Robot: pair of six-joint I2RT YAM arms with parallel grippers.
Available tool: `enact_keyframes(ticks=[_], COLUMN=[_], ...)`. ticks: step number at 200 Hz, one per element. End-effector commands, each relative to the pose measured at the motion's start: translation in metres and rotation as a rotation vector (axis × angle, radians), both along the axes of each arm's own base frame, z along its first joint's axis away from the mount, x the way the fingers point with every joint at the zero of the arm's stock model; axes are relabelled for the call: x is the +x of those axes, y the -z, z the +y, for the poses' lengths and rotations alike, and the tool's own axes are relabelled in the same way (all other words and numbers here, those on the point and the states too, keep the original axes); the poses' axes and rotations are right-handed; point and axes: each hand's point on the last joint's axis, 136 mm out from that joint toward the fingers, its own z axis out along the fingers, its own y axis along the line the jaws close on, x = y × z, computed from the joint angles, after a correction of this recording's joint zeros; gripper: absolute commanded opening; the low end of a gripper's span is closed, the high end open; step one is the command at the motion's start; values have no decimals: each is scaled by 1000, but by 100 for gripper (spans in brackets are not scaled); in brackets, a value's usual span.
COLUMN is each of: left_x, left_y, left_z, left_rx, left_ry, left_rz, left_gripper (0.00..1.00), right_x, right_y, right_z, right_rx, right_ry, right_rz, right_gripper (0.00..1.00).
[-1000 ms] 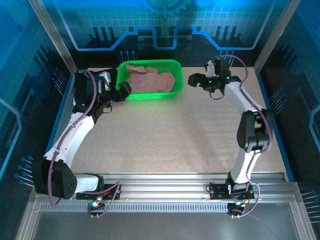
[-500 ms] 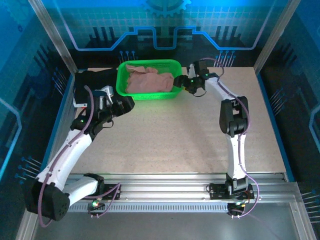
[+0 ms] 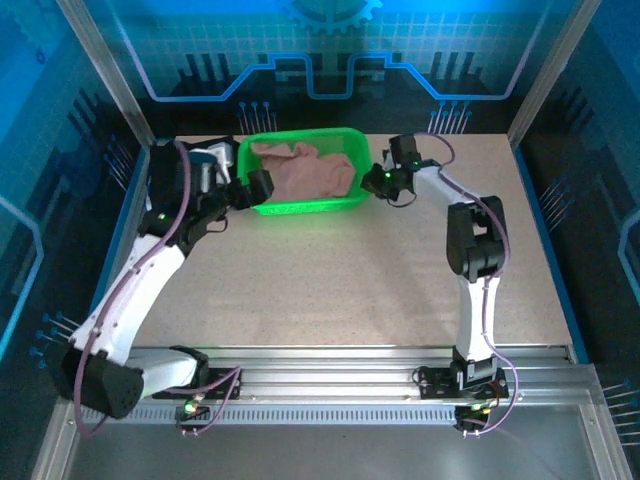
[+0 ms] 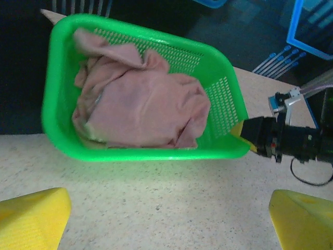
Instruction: Fold and stack the t-shirts
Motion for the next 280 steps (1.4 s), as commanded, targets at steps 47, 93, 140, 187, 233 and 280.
enact_keyframes(ticks=[47, 93, 140, 187, 233, 280], left_x=[38, 53, 60, 61, 99, 51], left_y=[94, 166, 235, 272, 91, -130], left_z=[-99, -119, -154, -177, -188, -144], left_rx=[218, 371, 432, 299, 51, -129], left_ry=[192, 144, 169, 231, 277, 257], left_rz=[373, 564, 655, 740, 349, -115], left_gripper=[99, 99, 97, 18, 0, 0], right_x=[-130, -196, -220, -218, -212, -198], right_y=[-25, -25, -20, -26, -27, -18], right_z=[-47, -67, -72, -73, -97, -155], right_rx=[-14, -38, -22, 1, 32, 88], right_ry=[353, 459, 474, 489, 612, 868], right_rz=[82, 72, 81, 63, 69, 78], right_gripper=[0, 0, 0, 0, 0, 0])
